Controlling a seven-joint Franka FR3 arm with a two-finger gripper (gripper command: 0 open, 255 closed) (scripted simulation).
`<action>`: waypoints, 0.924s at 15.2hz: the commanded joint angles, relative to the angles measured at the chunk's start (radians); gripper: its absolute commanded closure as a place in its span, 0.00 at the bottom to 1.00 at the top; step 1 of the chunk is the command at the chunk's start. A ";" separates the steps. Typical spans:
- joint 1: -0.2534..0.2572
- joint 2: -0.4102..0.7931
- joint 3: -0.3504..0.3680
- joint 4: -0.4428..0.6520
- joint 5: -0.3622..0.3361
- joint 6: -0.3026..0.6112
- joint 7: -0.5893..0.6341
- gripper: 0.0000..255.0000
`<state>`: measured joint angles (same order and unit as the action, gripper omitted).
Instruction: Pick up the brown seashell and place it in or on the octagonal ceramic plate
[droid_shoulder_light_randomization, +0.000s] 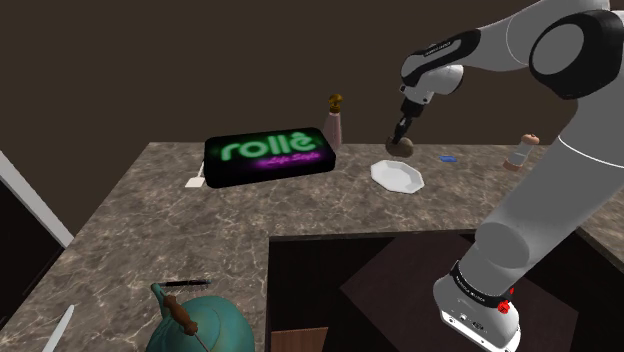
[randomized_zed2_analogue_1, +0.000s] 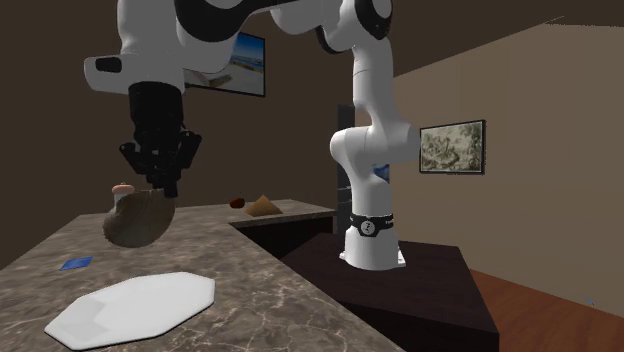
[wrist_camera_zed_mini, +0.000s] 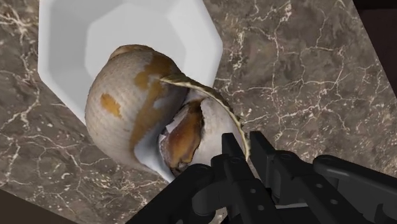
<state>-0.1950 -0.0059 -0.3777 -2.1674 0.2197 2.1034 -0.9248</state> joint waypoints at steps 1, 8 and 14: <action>-0.029 0.008 -0.030 0.028 -0.004 -0.031 -0.054 1.00; -0.030 0.057 -0.028 -0.016 0.031 0.054 -0.090 1.00; -0.032 0.108 -0.024 -0.045 0.070 0.124 -0.126 1.00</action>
<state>-0.2272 0.0932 -0.4032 -2.2068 0.2818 2.2131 -1.0449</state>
